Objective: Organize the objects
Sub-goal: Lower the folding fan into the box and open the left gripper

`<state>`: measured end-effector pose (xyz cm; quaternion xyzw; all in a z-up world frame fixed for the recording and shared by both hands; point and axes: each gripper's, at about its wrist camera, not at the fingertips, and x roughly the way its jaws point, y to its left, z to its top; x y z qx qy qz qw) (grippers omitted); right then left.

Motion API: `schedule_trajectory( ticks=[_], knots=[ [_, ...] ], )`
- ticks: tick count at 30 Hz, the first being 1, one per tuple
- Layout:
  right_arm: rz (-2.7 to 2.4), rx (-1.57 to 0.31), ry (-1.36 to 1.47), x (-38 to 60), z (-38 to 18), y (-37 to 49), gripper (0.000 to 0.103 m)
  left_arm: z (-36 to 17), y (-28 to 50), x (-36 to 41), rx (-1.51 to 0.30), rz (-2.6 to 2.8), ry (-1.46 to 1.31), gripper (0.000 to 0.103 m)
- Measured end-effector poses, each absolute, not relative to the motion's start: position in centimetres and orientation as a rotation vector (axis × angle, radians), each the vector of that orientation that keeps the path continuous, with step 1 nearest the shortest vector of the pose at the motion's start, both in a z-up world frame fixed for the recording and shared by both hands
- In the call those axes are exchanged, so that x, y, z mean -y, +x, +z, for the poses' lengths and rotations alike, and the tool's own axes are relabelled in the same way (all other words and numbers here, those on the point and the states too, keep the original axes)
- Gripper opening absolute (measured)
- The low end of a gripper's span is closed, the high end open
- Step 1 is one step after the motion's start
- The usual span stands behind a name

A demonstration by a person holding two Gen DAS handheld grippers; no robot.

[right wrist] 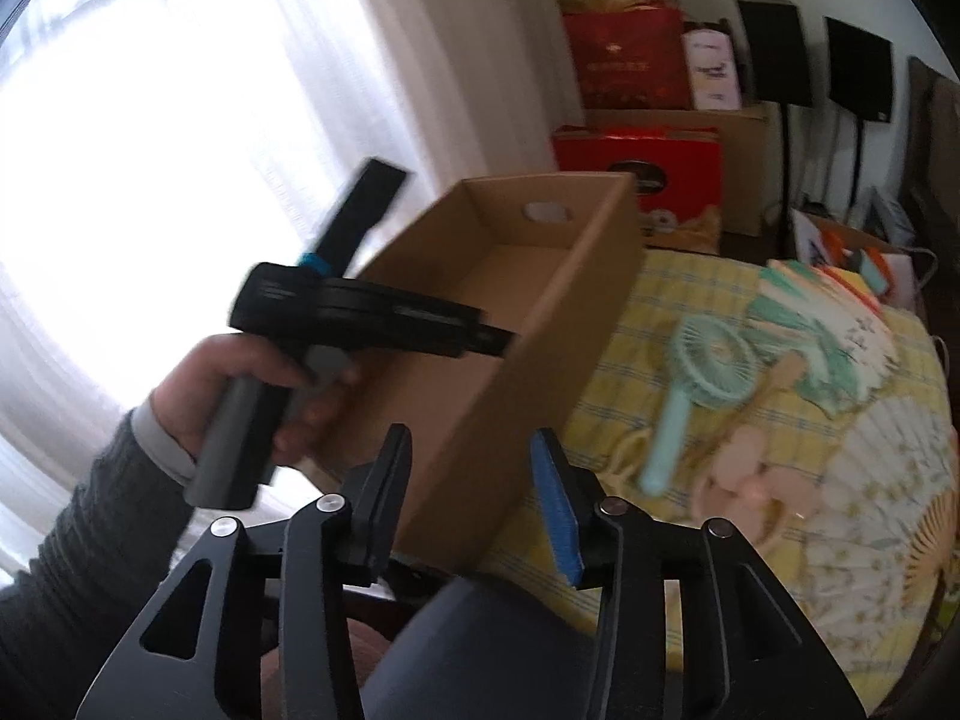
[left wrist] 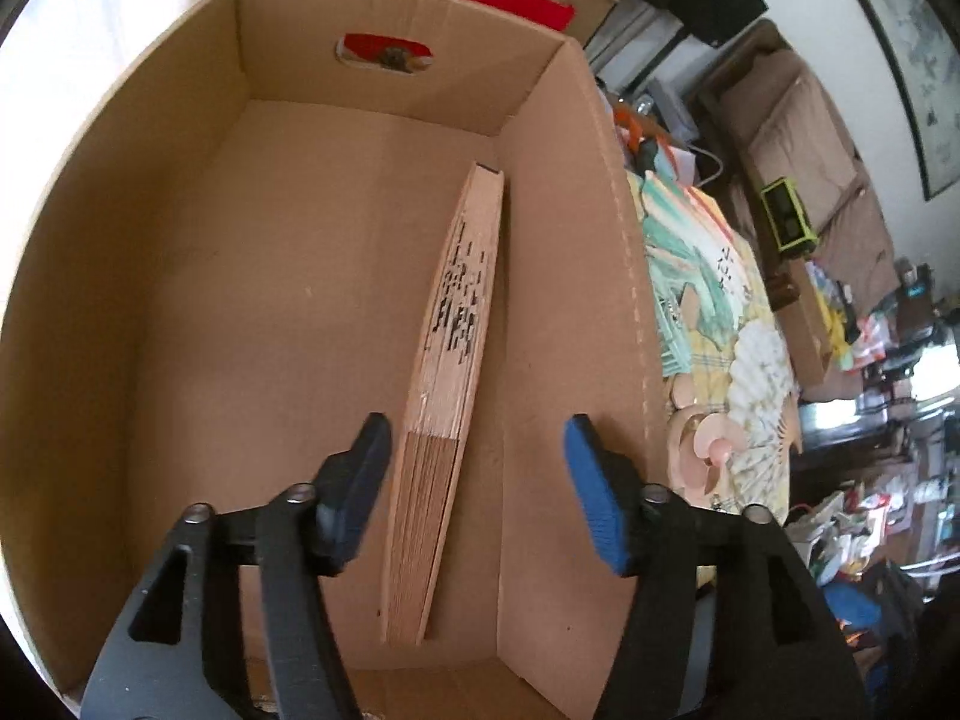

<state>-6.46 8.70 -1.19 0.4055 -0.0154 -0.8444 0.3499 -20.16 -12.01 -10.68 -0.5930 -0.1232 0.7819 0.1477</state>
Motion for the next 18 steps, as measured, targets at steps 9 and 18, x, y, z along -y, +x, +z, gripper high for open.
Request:
schedule_trajectory(
  ticks=[9, 18],
  knots=[
    [-2.241, 0.089, 1.101, -12.7, -2.6, -6.8, 0.047, -13.1, -20.7, 12.5, 0.469, 2.125, -1.787, 0.074],
    [-2.273, 0.13, 1.137, -15.6, -3.7, -6.3, 0.047, -14.2, -21.5, 12.4, 0.391, 2.159, -1.861, 0.064]
  ],
)
